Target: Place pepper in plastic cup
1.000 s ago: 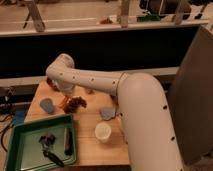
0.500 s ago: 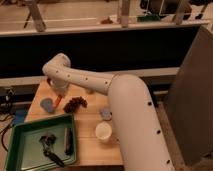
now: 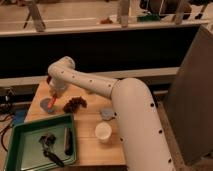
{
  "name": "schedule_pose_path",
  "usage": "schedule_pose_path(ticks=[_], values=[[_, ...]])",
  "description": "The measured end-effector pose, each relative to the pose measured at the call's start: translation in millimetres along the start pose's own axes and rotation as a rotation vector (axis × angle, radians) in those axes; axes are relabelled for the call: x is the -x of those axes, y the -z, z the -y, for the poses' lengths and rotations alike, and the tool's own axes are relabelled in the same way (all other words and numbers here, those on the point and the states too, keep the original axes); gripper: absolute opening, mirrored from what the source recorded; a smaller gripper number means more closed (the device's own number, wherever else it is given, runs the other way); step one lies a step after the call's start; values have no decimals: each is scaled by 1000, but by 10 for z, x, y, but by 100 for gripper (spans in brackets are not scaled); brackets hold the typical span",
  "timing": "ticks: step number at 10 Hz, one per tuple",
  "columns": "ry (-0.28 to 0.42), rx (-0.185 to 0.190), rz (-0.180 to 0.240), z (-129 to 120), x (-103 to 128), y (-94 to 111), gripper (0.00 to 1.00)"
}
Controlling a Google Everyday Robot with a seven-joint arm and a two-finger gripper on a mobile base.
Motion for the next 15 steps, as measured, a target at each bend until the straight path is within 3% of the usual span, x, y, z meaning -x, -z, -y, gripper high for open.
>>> schedule_pose_path(ticks=[4, 5, 12, 15], values=[[78, -45, 33, 215, 80, -180, 4], [94, -49, 40, 273, 112, -208, 8], [151, -19, 57, 451, 282, -282, 75], [121, -6, 42, 432, 261, -252, 80]])
